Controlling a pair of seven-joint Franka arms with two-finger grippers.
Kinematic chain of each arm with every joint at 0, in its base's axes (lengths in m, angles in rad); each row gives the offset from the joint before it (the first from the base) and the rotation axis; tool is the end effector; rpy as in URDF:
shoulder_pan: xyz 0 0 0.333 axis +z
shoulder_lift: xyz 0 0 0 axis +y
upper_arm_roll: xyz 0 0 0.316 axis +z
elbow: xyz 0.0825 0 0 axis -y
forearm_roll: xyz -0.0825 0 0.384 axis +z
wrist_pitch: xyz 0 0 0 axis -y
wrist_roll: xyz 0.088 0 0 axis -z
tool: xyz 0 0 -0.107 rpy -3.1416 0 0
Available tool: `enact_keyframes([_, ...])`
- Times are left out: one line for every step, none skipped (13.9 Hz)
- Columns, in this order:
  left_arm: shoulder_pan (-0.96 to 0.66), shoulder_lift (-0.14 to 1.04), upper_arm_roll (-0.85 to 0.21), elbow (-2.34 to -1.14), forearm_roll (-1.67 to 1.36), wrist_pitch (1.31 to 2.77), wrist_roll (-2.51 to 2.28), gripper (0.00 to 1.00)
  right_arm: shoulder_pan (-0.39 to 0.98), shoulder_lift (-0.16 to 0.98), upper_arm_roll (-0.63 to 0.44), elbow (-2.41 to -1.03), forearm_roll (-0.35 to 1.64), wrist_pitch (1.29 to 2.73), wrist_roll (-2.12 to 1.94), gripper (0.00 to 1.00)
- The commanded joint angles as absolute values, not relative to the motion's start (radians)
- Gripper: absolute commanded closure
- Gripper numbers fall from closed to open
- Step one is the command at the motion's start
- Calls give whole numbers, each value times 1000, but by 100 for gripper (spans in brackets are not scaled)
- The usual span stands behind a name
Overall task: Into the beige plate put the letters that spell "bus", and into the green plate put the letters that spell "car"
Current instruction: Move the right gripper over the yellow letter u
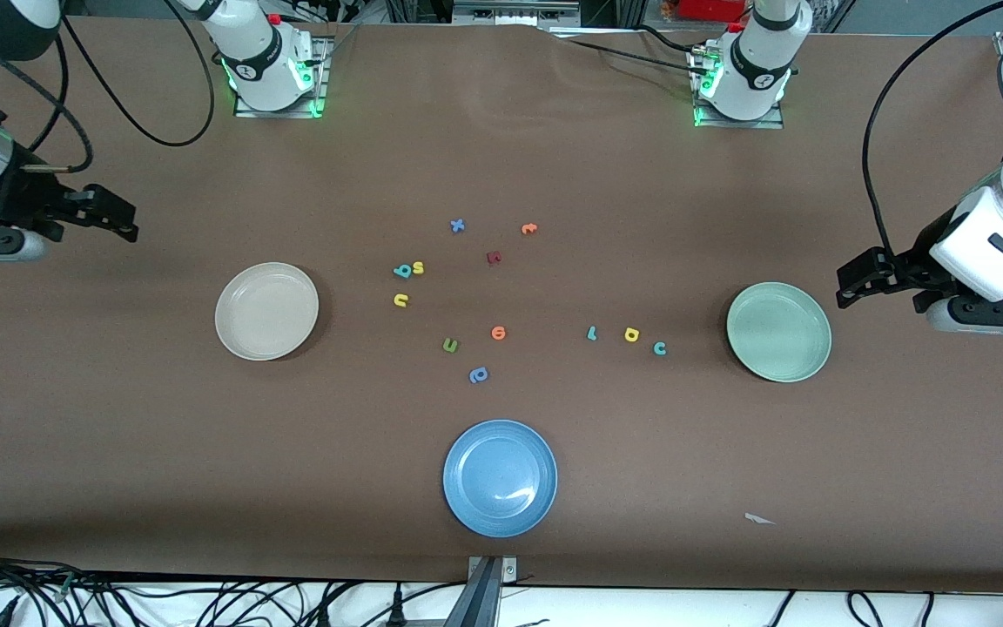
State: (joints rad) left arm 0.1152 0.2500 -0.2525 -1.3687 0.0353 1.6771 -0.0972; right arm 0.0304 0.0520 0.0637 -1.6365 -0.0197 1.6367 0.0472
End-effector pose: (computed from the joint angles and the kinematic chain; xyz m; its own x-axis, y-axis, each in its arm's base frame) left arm 0.6349 -0.0636 0.5853 0.9975 -0.0320 0.0631 -0.0341 -0.9989 0.0329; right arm 0.5699 0.0510 0.5698 0.9975 0.0481 -0.0509 0.0492 -0.9986 0.0187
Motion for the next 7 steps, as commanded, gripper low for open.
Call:
enact_keyframes([110, 236, -245, -1365, 3, 1661, -74, 0, 104, 96, 67, -1634, -24, 1623, 61, 0])
enact_keyframes([110, 236, -245, -1365, 3, 1661, -74, 0, 136, 115, 66, -1634, -23, 1624, 61, 0])
enact_keyframes([110, 236, -245, -1365, 3, 1661, -74, 0, 150, 145, 66, -1635, -18, 1618, 63, 0])
enact_keyframes([110, 236, -245, -1365, 3, 1661, -74, 0, 156, 176, 69, -1637, -18, 1623, 63, 0])
enact_keyframes([112, 236, -242, -1365, 3, 1661, -74, 0, 184, 192, 72, -1637, -17, 1631, 66, 0])
enact_keyframes([112, 236, -236, -1365, 3, 1661, -74, 0, 201, 205, 72, -1637, -15, 1643, 78, 0])
enact_keyframes([113, 236, -239, -1365, 8, 1661, -74, 0, 225, 219, 72, -1641, -15, 1658, 136, 0])
